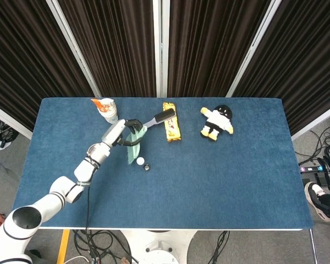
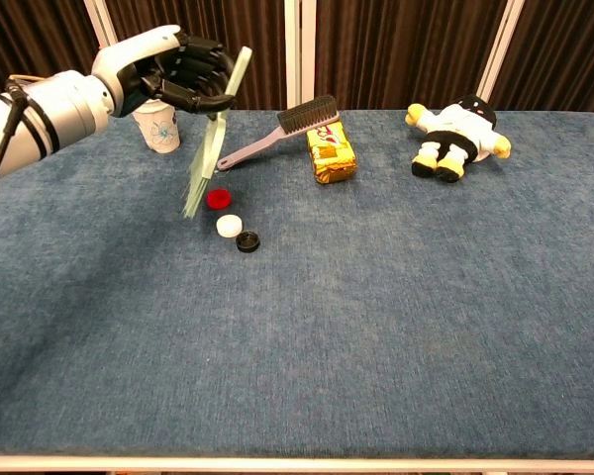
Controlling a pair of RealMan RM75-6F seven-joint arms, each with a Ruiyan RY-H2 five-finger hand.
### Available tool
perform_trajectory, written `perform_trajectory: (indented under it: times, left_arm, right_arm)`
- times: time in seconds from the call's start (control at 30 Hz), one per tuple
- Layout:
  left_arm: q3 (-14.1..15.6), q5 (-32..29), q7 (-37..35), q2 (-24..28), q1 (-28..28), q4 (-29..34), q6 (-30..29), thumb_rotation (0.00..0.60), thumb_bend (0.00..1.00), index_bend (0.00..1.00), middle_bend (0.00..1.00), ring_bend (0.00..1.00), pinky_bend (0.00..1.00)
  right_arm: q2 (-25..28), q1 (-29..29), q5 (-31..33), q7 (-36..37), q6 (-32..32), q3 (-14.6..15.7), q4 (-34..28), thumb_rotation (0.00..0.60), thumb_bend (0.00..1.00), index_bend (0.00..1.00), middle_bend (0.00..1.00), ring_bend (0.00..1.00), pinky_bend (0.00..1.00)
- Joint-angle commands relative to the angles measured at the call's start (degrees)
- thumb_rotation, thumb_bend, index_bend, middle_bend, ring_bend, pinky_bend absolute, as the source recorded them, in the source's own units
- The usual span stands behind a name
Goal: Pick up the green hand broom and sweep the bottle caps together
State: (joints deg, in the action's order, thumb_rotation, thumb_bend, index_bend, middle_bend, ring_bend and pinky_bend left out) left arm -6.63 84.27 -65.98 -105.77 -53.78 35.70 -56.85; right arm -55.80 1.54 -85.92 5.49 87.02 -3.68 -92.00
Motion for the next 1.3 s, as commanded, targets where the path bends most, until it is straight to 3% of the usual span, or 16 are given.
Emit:
perform_trajectory:
  times: [0.03,0.2,0.47,0.67,0.93,1.1,1.3]
  left_arm:
    - [-0.7,-1.3,1.3,-2.1,-0.7,-4.2,3.8,0.6,0.48,0.55,0.59,0.43,0.45]
    - [0.3,-0.6,-0.7,-3.6,-1.5,-7.9,7.5,0.6,0.48,0.56,0.59,0.43,0.44]
    - [3.0,2.9,-5.5,-4.1,-3.3,-8.9,8.3,0.6,0.48,0.56,0.59,0.43,0.43]
    - [4.1,5.1,-7.5,-4.6,-5.7,-9.0,7.7,0.6,0.48,0.56,0.59,0.43,0.42]
    - [6.5,8.9,-10.0,-3.0,-7.2,-4.5,3.3,0.6,0.48,0.56,0.59,0.43,0.42]
    - [3.9,6.4,-7.6,-2.3,-7.1,-4.0,2.4,0.6,0.48,0.56,0.59,0.43,0.42]
    - [-2.6,-0.7,-3.9,-1.5,-6.4,-2.4,3.6,0.6,0.49,0.56,0.59,0.43,0.41]
  right_arm:
    - [0.0,0.0,0.1,0.1,-0.1,0.0,0.0,0.6,0.3,0.0,0.06,0.0,0.0]
    - [0.2,0.0,0.1,-0.1,-0.1,0.0,-0.2,0.6,0.3,0.0,0.06,0.0,0.0]
    - [0.2,0.2,0.2,-0.8,-0.5,-0.1,-0.8,0.6,0.3,0.0,0.06,0.0,0.0]
    - [0.3,0.0,0.5,-1.3,-0.4,-0.1,-1.2,0.6,0.3,0.0,0.06,0.0,0.0]
    - [0.3,-0.3,0.8,-0.8,-0.3,-0.1,-0.9,0.6,0.3,0.0,0.06,0.0,0.0]
    - [0.4,-0.4,0.6,-0.5,0.0,-0.1,-0.6,0.6,0.3,0.0,0.06,0.0,0.0]
    - [0.2,-0.5,0.4,0.2,0.1,-0.1,-0.1,0.6,0.3,0.0,0.06,0.0,0.0]
